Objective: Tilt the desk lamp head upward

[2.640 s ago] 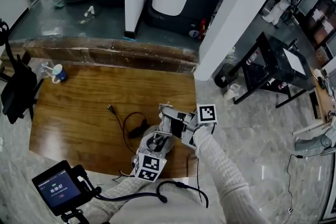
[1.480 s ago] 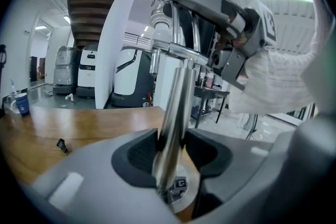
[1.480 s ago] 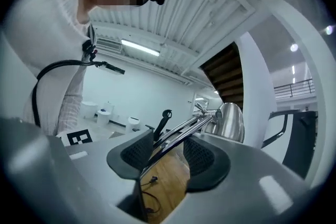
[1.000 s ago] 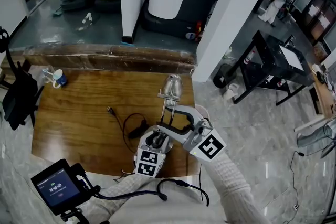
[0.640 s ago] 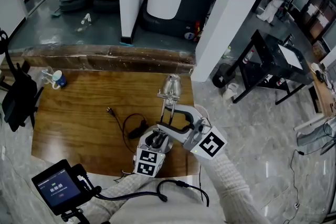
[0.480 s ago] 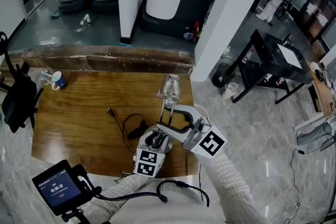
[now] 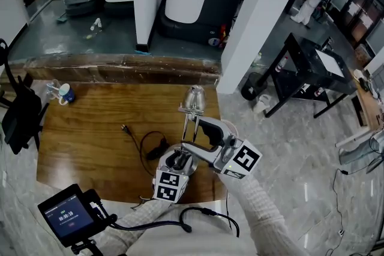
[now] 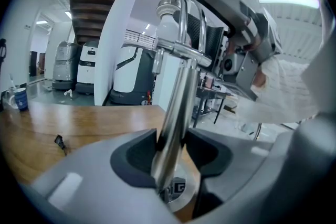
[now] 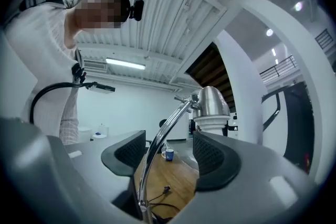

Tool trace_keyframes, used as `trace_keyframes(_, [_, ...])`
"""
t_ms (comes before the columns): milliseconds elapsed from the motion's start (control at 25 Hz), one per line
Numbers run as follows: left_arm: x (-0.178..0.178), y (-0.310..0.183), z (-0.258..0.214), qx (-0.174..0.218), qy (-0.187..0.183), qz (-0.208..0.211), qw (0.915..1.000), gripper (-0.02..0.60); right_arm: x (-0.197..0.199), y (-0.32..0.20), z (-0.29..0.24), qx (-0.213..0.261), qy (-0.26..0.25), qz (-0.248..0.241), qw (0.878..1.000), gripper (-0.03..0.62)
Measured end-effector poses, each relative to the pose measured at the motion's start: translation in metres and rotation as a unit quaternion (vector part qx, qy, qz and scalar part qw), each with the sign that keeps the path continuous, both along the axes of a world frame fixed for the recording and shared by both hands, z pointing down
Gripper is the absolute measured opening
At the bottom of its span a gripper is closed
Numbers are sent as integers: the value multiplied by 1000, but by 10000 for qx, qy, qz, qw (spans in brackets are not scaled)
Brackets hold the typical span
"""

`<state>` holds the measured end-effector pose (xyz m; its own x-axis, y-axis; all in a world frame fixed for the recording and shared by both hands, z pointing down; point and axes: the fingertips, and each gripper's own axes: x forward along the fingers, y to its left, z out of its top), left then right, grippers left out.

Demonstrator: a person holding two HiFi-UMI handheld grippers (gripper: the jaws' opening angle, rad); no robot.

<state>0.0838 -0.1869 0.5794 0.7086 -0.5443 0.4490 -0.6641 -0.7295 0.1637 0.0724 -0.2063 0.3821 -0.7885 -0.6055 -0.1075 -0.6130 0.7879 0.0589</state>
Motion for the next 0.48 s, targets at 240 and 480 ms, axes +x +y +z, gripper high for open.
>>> trace_keyframes(240, [-25, 27, -24, -21, 83, -46, 10000, 167, 7, 40, -12, -132, -364, 586, 9975, 273])
trace_keyframes(480, [-37, 32, -29, 34, 257, -124, 9996, 167, 45, 67, 10, -38, -503, 1919, 9801, 100])
